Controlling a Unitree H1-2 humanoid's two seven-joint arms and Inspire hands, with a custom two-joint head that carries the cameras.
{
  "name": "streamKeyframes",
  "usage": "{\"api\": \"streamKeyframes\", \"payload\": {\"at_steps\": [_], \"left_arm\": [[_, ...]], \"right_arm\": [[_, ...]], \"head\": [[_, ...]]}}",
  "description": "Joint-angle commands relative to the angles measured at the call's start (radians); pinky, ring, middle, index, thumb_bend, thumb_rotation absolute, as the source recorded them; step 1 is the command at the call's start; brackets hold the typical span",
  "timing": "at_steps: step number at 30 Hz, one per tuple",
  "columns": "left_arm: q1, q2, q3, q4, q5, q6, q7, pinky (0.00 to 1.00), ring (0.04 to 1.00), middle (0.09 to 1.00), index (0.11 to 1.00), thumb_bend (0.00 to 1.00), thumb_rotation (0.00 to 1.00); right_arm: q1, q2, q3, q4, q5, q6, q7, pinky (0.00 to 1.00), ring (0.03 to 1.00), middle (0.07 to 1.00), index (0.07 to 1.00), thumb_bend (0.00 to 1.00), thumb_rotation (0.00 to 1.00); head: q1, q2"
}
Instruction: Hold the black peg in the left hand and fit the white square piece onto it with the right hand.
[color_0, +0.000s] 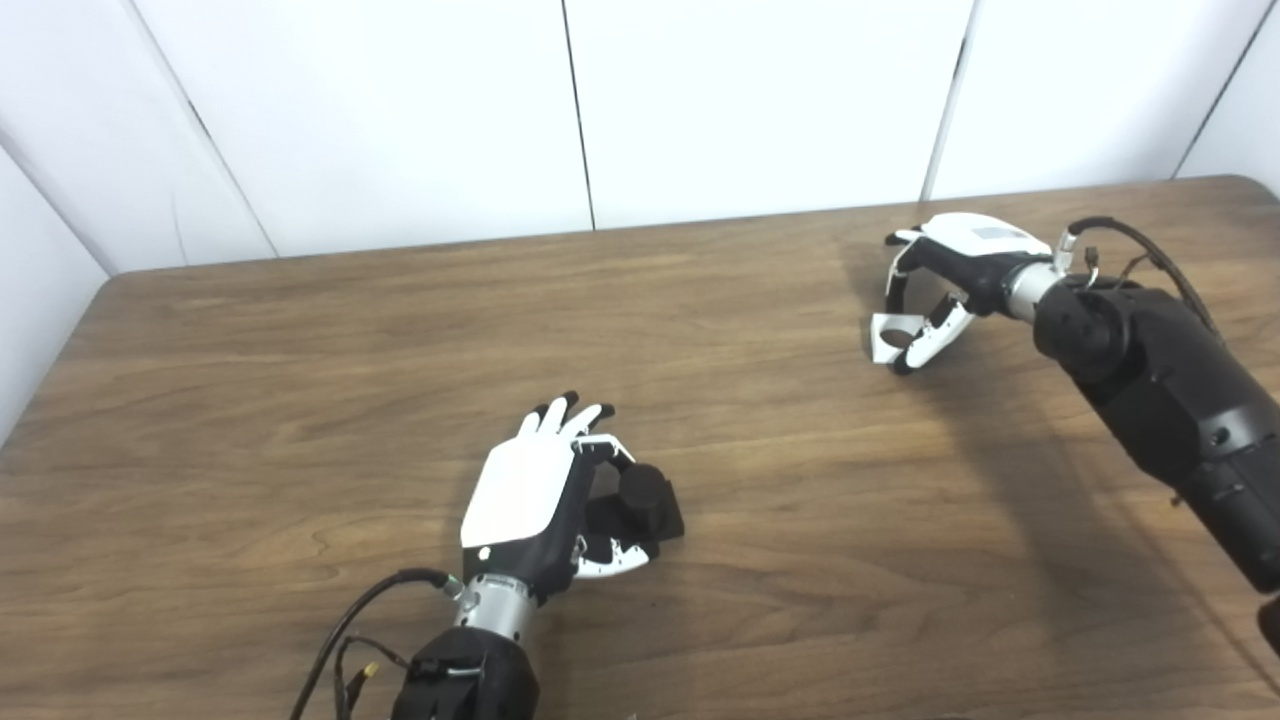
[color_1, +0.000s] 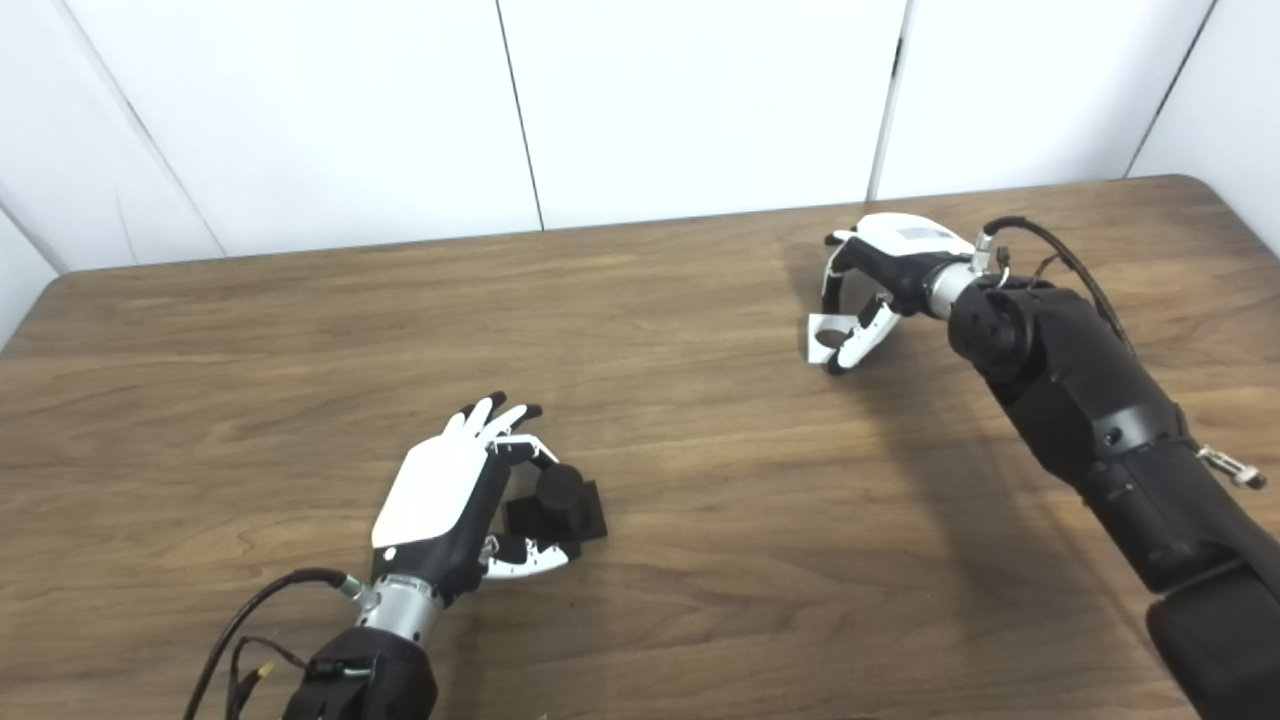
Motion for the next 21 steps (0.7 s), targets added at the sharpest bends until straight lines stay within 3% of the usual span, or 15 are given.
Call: {"api": "streamKeyframes", "payload": {"at_steps": [1, 21], "left_arm": [[-0.003, -0.002, -0.006, -0.002, 0.009, -0.007, -0.002, 1.00, 1.000, 0.915, 0.491, 0.52, 0.06], [-0.007, -0.008, -0.003, 0.000, 0.010, -0.003, 0.000, 1.00, 1.000, 0.914, 0.490, 0.52, 0.06]], "right_arm": [[-0.039, -0.024, -0.006, 0.006, -0.022, -0.009, -0.024, 1.00, 1.000, 0.955, 0.491, 0.52, 0.15], [-0.035, -0.031, -0.011, -0.039, -0.025, -0.015, -0.031, 1.00, 1.000, 0.955, 0.490, 0.52, 0.14]], "head": [[-0.001, 0.001], [0.000, 0.000]]}}
